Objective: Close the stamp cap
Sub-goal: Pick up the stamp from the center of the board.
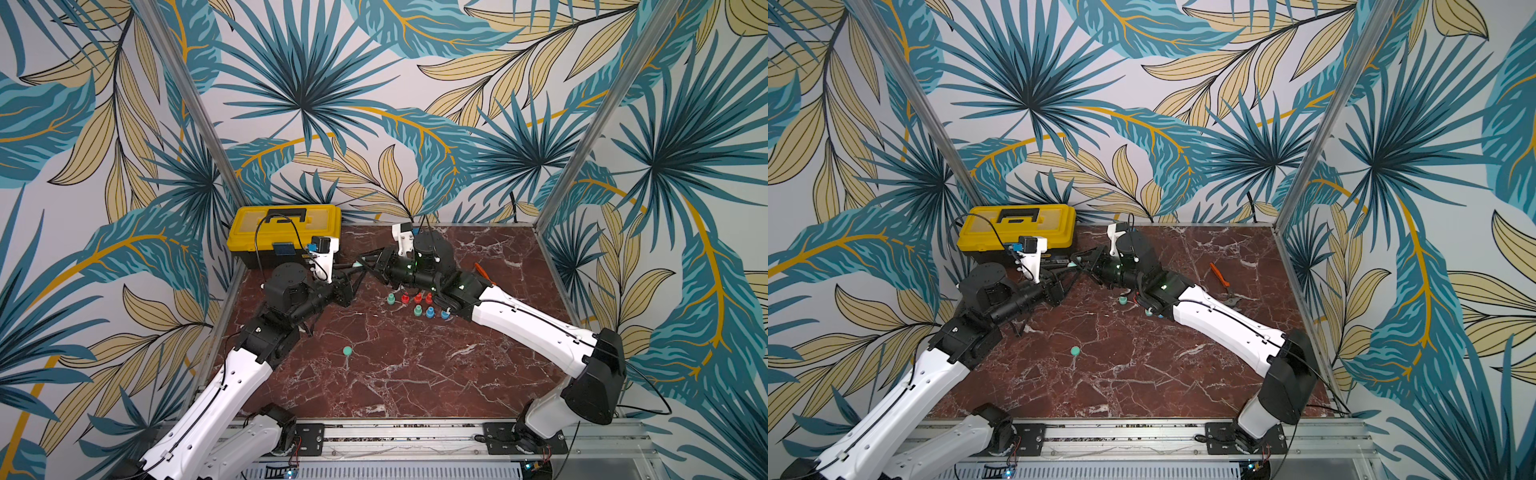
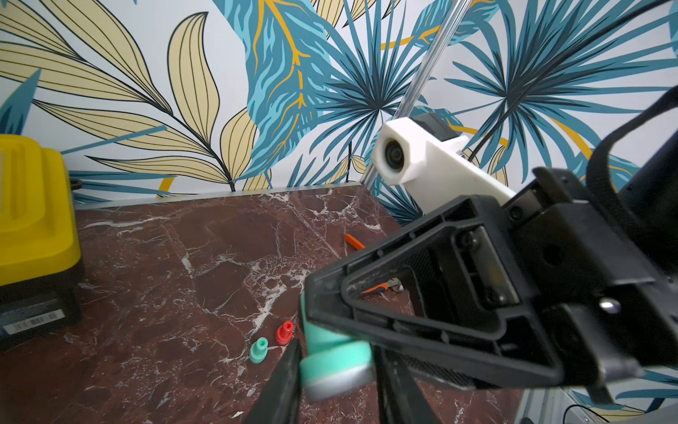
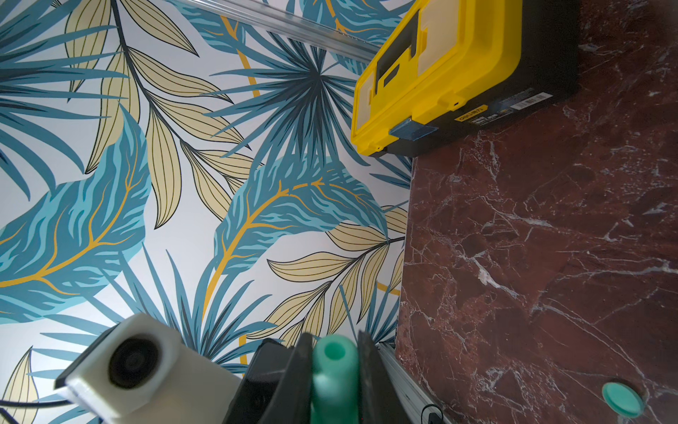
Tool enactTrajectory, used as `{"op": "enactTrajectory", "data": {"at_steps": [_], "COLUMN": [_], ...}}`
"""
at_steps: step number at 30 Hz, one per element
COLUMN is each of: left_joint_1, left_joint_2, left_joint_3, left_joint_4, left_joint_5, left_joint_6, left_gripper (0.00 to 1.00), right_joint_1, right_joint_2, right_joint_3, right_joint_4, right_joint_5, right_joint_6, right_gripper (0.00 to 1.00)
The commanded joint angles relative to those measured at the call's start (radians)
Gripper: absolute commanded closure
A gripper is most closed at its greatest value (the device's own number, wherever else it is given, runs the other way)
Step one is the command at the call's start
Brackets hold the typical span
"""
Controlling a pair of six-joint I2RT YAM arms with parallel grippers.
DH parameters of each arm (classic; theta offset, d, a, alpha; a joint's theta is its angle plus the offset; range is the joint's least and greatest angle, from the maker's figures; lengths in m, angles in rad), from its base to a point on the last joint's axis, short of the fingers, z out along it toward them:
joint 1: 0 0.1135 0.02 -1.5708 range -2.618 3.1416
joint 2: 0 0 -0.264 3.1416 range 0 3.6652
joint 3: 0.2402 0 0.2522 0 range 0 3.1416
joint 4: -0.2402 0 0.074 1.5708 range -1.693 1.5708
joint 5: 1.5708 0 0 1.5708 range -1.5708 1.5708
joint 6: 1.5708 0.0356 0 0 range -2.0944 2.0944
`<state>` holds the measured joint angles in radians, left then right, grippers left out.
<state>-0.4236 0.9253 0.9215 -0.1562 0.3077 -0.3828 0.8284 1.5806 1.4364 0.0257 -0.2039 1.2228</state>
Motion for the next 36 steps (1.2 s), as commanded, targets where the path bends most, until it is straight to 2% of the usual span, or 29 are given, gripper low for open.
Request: {"op": "enactTrajectory", "data": {"at_steps": [1,6,11,15,20,26,31,36], "left_joint_1": [0.000,0.001,0.000,0.000,-0.001,-0.001,-0.002,-0.003], "left_joint_2": [0.011,0.008,-0.001,-0.030,-0.070,-0.117,-0.118,-0.121], "left_joint_3": [0.027,0.016,0.013,0.001,-0.026,-0.060,-0.065,-0.061], "left_joint_4": [0.033,0.032,0.033,0.032,0.031,0.028,0.029,0.029], "left_joint_5": [-0.027,-0.020,0.068,0.218,0.391,0.508,0.530,0.525], "left_joint_6": [0.018,0.030,0.104,0.206,0.326,0.382,0.381,0.384], "left_gripper": [0.71,0.78,0.82,0.83,0.86,0.86,0.87,0.88], "right_joint_1": [0.018,0.018,-0.012,-0.079,-0.141,-0.143,-0.144,-0.144], "right_joint_2": [-0.041,-0.058,-0.087,-0.110,-0.123,-0.110,-0.097,-0.089], "right_joint_3": [-0.022,-0.024,-0.010,0.021,0.046,0.111,0.135,0.133], "right_joint_4": [0.043,0.038,-0.041,-0.172,-0.251,-0.424,-0.566,-0.584], "right_joint_5": [-0.083,-0.111,-0.162,-0.258,-0.475,-0.648,-0.700,-0.718], "right_joint_6": [-0.009,-0.029,-0.102,-0.193,-0.245,-0.335,-0.413,-0.419], "right_gripper": [0.98,0.97,0.73,0.62,0.60,0.61,0.63,0.69]}}
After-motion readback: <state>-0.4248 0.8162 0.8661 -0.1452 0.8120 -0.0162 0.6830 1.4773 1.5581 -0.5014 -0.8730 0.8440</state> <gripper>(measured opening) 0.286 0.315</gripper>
